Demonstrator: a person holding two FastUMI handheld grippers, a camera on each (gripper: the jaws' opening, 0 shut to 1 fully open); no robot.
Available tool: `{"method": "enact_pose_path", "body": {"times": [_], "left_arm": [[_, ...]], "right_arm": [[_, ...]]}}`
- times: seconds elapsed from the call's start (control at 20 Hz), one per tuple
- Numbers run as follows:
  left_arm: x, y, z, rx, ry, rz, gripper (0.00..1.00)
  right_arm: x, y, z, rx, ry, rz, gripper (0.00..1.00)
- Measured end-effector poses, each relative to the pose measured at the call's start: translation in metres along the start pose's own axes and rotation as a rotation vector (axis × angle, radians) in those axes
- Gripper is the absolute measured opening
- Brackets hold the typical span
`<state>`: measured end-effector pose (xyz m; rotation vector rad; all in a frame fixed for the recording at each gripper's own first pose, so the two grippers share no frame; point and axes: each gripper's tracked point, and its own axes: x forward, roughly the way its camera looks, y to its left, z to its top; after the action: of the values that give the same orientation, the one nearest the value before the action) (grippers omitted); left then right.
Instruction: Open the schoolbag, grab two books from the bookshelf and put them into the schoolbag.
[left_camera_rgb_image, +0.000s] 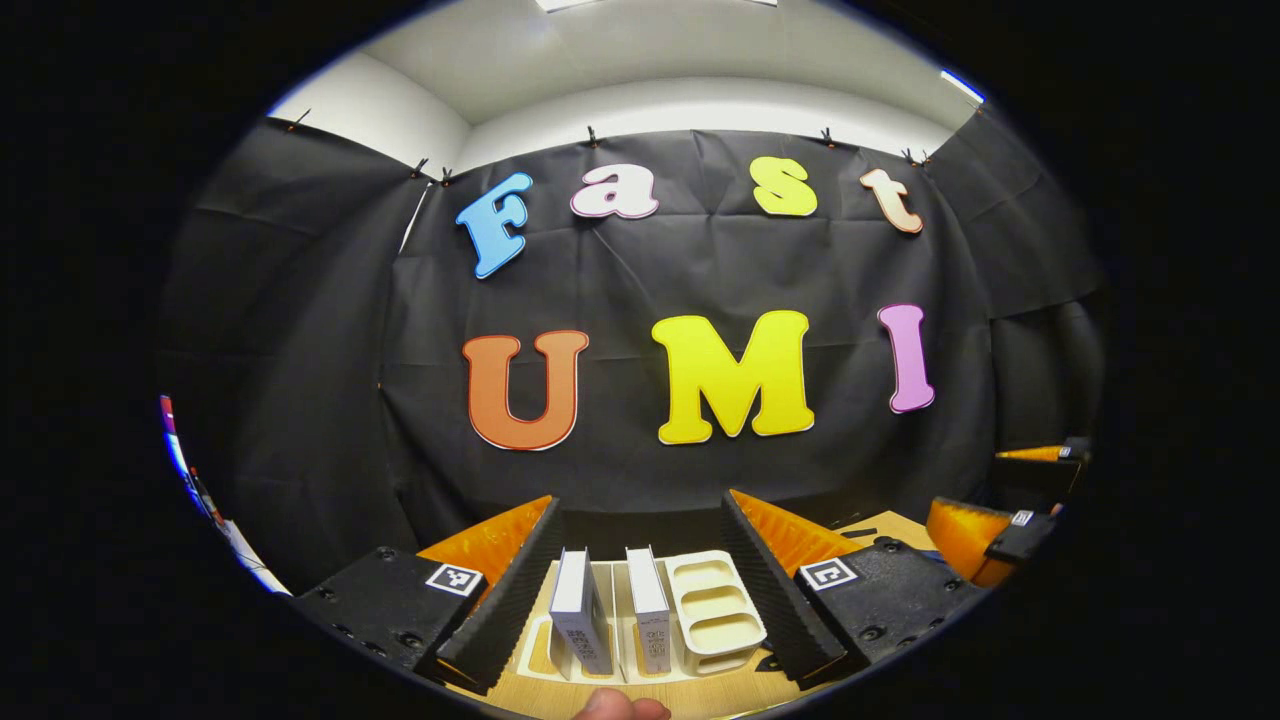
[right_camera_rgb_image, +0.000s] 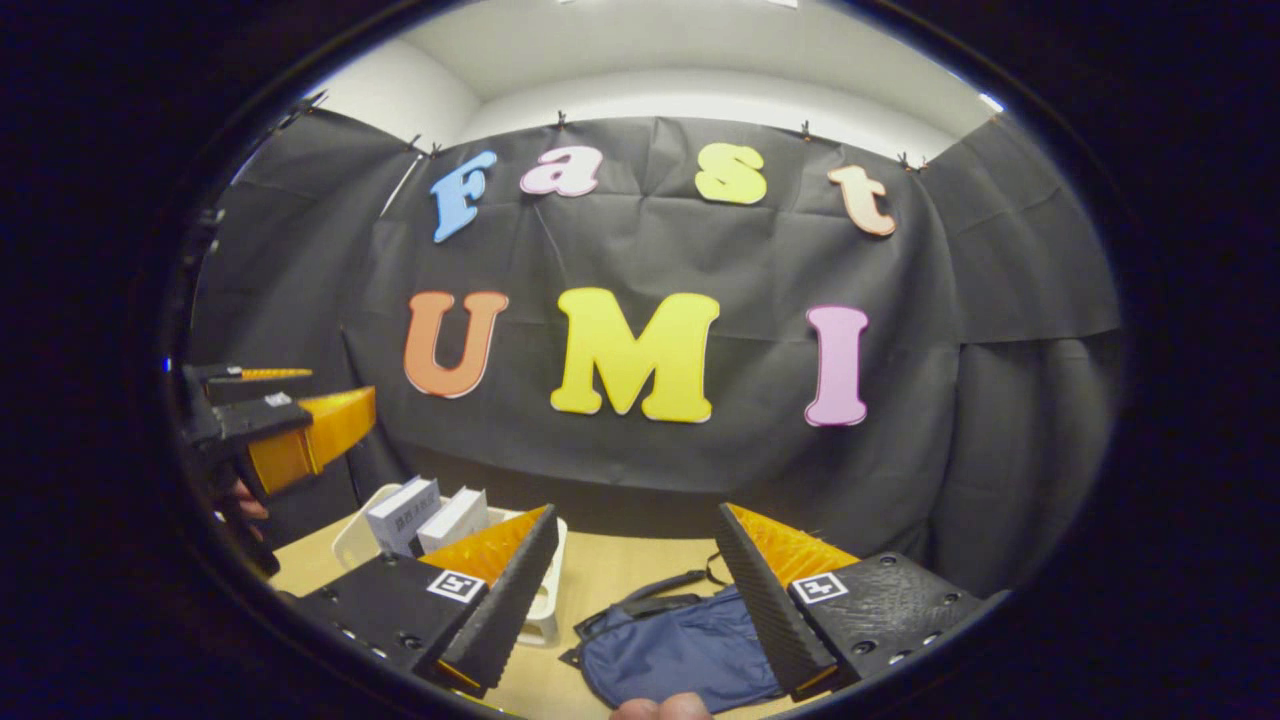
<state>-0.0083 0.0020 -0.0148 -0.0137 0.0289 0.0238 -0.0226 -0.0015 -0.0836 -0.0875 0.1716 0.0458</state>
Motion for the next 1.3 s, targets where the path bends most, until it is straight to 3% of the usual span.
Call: {"method": "enact_pose_path", "body": {"times": [0.4,0.75,1.3], "left_arm": [[-0.005,0.004,-0.013,0.02,0.033,0.005,0.99],[-0.01,0.013,-0.022,0.052,0.062,0.017,0.99],[-0.014,0.039,-0.033,0.13,0.106,0.079,0.99]], "right_arm": [[-0.017,0.006,-0.179,-0.1,0.351,0.016,0.96],[-0.011,0.021,-0.299,-0.196,0.54,0.041,0.96],[0.053,0.021,-0.337,-0.247,0.541,-0.007,0.98]]}}
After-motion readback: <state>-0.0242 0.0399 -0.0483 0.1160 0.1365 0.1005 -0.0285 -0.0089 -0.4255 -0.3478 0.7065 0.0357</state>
